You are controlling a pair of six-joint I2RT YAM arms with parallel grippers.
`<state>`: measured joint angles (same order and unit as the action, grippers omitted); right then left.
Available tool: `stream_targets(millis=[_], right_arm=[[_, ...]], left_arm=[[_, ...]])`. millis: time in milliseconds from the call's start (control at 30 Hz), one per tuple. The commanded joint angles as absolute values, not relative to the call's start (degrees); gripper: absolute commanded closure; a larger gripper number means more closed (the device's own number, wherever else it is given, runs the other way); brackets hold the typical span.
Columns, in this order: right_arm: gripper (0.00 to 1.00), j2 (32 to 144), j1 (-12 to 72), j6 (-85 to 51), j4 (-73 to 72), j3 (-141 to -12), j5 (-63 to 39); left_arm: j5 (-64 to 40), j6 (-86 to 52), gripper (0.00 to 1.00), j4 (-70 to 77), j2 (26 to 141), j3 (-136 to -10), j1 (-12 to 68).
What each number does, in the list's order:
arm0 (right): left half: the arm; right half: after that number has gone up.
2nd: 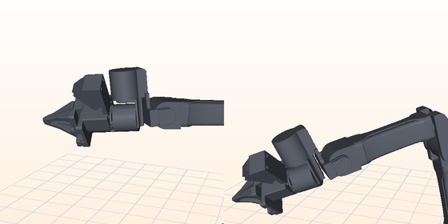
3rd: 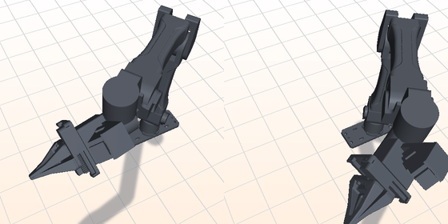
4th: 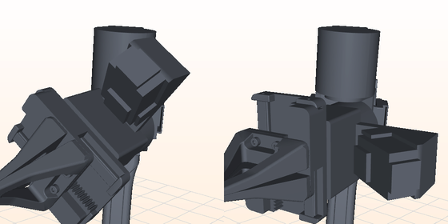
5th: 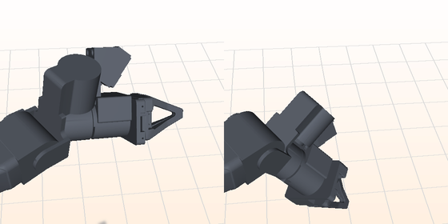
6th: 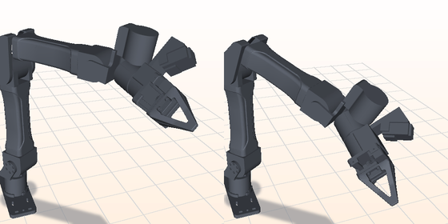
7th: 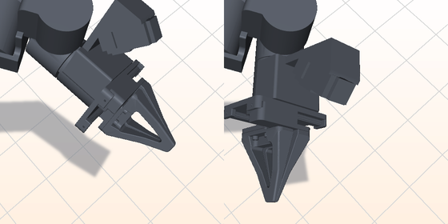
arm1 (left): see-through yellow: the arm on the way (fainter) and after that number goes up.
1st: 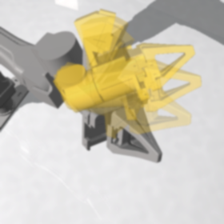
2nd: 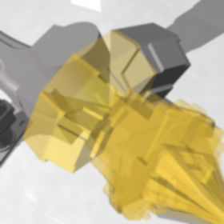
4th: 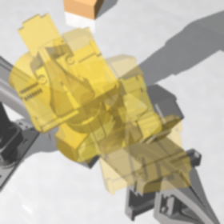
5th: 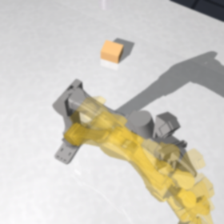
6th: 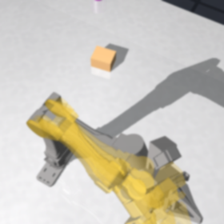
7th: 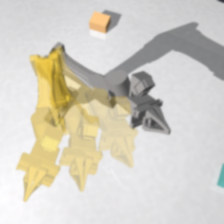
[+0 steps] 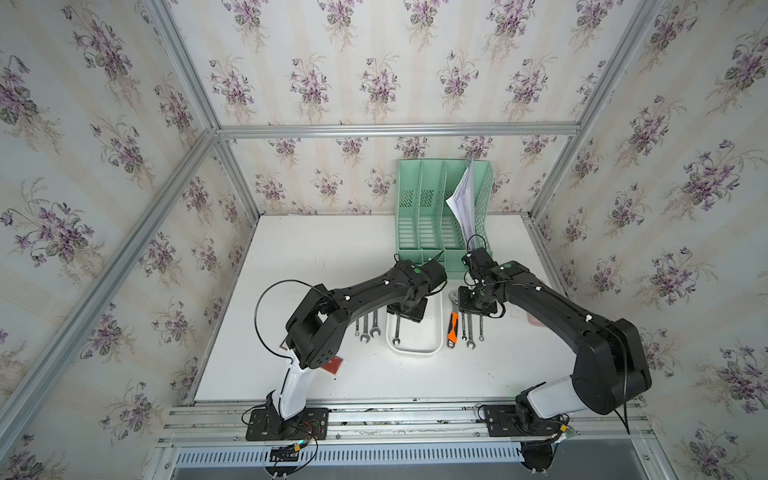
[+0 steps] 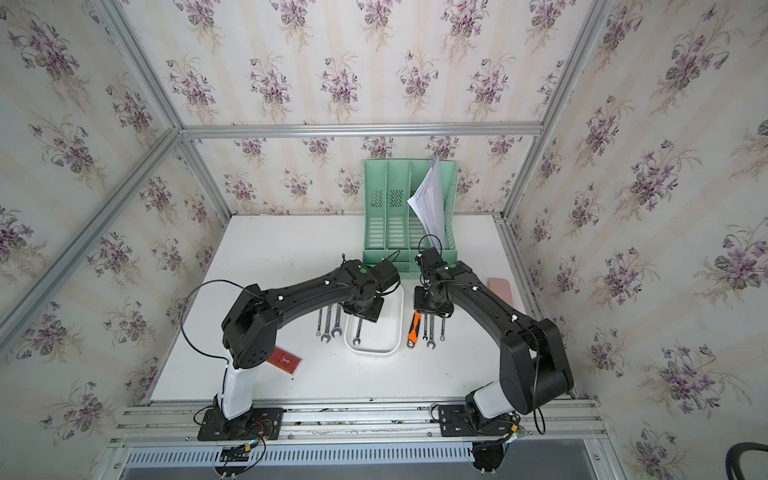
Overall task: Take out the wrench from the storage box
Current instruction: Pick up the wrench from the storage box.
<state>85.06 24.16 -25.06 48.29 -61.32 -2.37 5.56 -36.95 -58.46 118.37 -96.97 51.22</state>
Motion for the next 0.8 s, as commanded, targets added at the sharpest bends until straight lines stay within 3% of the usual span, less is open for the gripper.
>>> stream_targets(millis=[0, 333, 767], right_arm=[[0.65, 84.73, 24.17, -24.58, 49.12, -61.45, -2.36], [0.65, 84.78, 24.21, -24.34, 49.12, -61.68, -2.61], [0.65, 85.16, 24.22, -23.73, 49.35, -61.70, -2.50]], left_arm=[[5.71, -37.86, 0.49, -58.38, 119.52, -97.20, 51.46], [9.46, -39.96, 0.54, -59.41, 123.41, -97.50, 52.07], [0.36, -41.96, 0.38, -51.44, 125.28, -93.44, 51.94]])
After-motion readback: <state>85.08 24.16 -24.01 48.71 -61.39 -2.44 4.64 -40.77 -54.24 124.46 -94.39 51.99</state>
